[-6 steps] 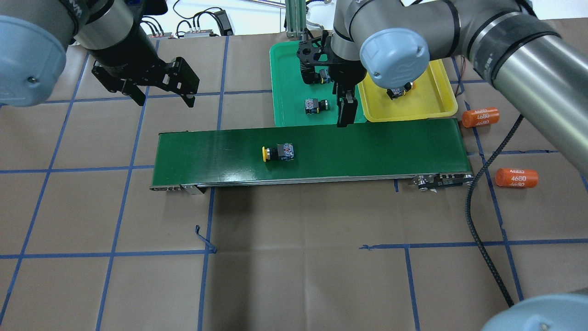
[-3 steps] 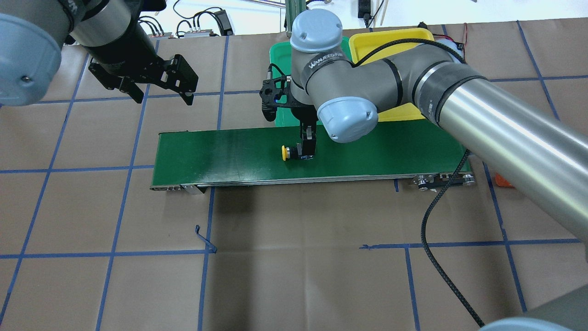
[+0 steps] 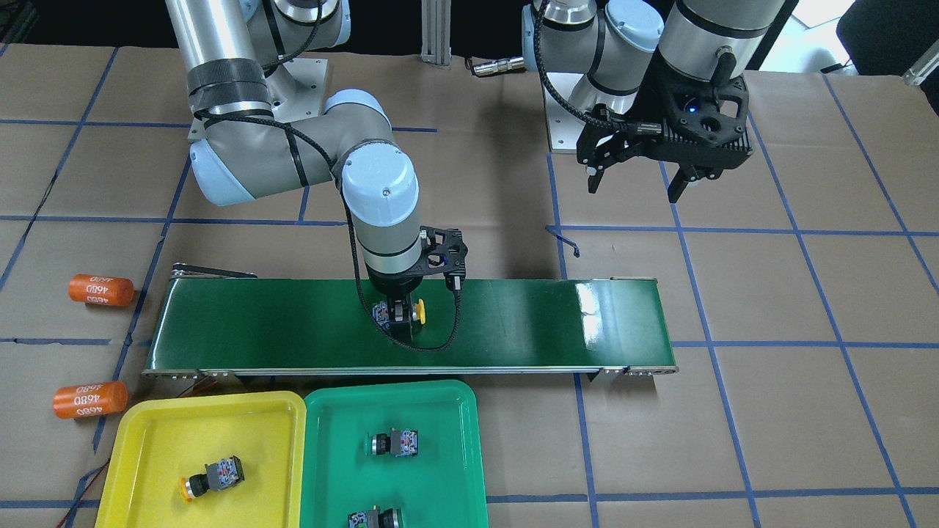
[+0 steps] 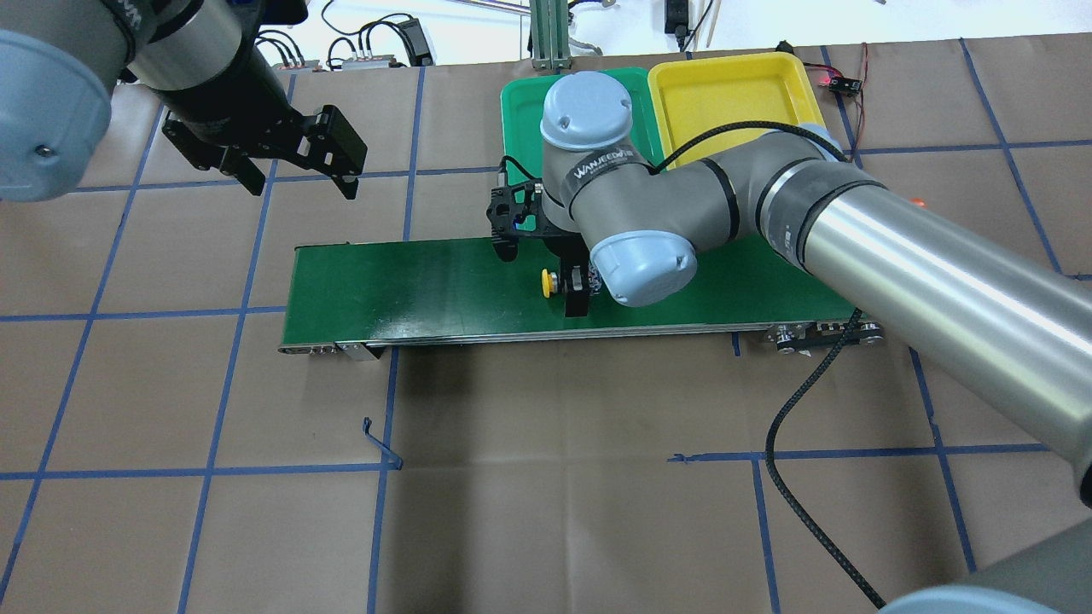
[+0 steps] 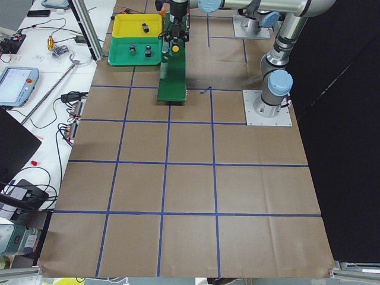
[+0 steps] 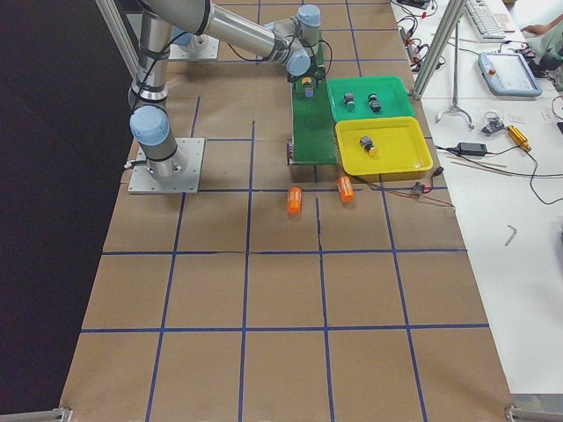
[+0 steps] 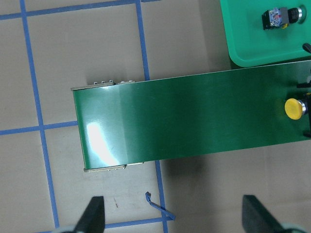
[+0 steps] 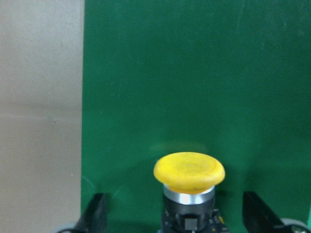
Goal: Sort buttons by color to trays
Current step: 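Grasp the yellow-cap button and lift it with the right gripper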
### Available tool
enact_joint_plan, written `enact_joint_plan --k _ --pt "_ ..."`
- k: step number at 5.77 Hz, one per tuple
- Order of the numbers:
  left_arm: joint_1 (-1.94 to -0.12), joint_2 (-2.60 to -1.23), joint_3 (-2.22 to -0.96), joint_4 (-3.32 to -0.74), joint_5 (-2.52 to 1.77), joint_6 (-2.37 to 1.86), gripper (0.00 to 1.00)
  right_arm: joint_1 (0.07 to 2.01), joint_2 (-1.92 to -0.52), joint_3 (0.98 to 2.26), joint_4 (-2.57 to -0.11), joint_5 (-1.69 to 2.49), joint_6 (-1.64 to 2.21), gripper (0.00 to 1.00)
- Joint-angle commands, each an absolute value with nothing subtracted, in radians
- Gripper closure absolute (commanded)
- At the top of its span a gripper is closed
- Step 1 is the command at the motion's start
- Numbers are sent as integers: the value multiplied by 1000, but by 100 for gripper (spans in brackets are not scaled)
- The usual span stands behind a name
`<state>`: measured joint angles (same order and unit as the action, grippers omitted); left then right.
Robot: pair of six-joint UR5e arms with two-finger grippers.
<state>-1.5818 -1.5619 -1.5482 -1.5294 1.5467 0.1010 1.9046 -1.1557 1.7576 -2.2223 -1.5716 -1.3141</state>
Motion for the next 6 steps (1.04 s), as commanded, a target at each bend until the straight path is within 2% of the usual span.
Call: enact_joint_plan --k 1,2,3,5,6 --pt "-1582 -1557 -1548 -1529 1546 100 1 1873 -1161 1764 -2223 -1667 -1324 63" --pt "-1578 -1568 -1546 -1523 1543 106 1 1852 -1184 1758 -2218 -1669 -1328 78" --pt "-1578 -1577 -1539 -1520 1543 104 1 1823 -1212 1749 -2220 -1670 -1374 82" --pt "-1578 -1589 -1542 -1516 1536 100 1 1717 -1197 1621 -2229 -1664 -1571 81" --pt "-1578 -1580 -1542 -1516 1532 101 1 1689 -1121 1533 -2241 -1664 -1600 80"
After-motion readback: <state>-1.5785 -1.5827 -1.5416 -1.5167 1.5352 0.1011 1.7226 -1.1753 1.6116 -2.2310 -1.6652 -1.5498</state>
